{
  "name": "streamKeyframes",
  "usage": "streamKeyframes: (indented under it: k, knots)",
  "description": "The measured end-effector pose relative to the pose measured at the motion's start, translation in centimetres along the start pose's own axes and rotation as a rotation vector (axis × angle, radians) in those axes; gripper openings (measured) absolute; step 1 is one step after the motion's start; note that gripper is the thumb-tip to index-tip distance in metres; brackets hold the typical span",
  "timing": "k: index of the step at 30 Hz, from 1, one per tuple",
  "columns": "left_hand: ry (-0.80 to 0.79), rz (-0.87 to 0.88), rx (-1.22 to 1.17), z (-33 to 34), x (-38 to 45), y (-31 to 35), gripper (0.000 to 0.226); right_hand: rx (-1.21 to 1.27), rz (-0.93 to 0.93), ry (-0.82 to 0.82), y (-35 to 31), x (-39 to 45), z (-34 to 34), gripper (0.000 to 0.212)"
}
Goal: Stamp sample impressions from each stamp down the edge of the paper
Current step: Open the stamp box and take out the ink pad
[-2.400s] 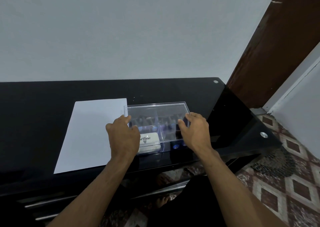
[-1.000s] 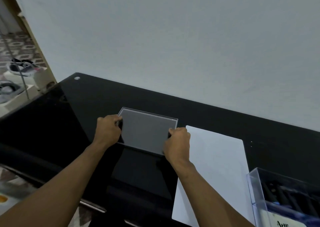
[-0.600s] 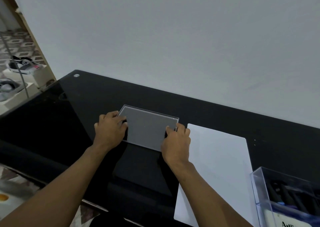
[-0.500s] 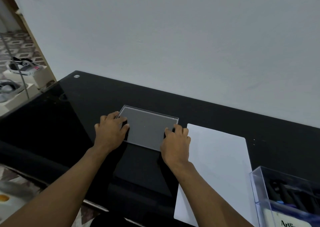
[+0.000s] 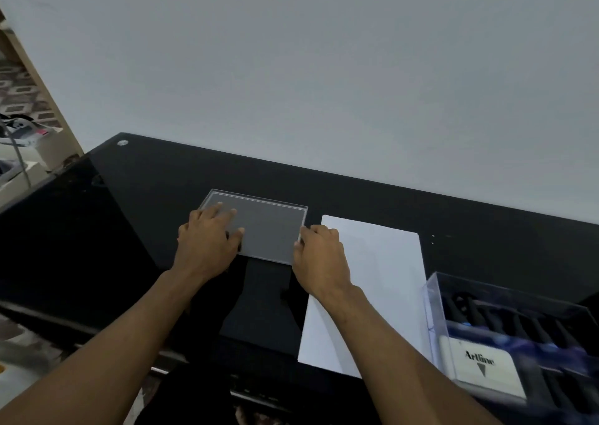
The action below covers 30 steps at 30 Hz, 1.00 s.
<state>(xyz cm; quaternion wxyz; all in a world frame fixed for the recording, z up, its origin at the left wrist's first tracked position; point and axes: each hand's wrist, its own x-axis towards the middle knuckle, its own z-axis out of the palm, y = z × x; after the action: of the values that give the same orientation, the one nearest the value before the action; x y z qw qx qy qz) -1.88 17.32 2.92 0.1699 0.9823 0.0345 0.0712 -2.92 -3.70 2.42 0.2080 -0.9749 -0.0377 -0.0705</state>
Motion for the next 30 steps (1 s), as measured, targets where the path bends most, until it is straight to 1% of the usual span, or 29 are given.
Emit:
streamKeyframes:
  k: [1, 3, 6, 8, 10, 14, 19, 21, 24, 27, 30]
  knots:
    - [0.002, 0.026, -0.011, -0.1, -0.5, 1.1, 0.047, 0.002, 0.007, 0.001, 0.5, -0.7, -0.7, 0.031]
    - [-0.017, 0.078, -0.035, 0.1, -1.6, 3.4, 0.046, -0.003, 0.024, 0.006, 1.6, -2.3, -2.3, 0.038]
    - [-0.066, 0.172, -0.03, 1.5, -3.5, 7.3, 0.059, -0.018, 0.053, 0.048, 3.9, -5.2, -4.7, 0.043]
    - [-0.076, 0.208, -0.101, 1.9, -5.5, 10.6, 0.051, -0.018, 0.083, 0.089, 5.7, -7.1, -6.3, 0.043]
    - [-0.052, 0.241, -0.207, 2.5, -7.6, 13.6, 0.044, -0.04, 0.113, 0.126, 7.8, -9.0, -8.0, 0.041]
    - [-0.088, 0.337, -0.302, 4.2, -10.8, 18.5, 0.045, -0.037, 0.22, 0.205, 12.3, -13.0, -11.2, 0.034]
    - [-0.125, 0.48, -0.349, 5.9, -14.1, 23.6, 0.041, -0.05, 0.308, 0.252, 16.7, -16.9, -13.5, 0.035]
    - [-0.125, 0.537, -0.385, 6.6, -15.2, 25.1, 0.036, -0.061, 0.334, 0.266, 18.2, -18.3, -14.0, 0.033]
    - [-0.1, 0.636, -0.424, 7.8, -16.1, 26.7, 0.027, -0.123, 0.316, 0.256, 19.7, -19.9, -14.5, 0.028]
    - [-0.09, 0.748, -0.368, 9.0, -16.0, 27.1, 0.026, -0.222, 0.281, 0.218, 20.3, -20.4, -14.9, 0.025]
    - [-0.1, 0.746, -0.303, 10.0, -15.4, 26.7, 0.027, -0.223, 0.277, 0.201, 20.4, -20.4, -15.2, 0.029]
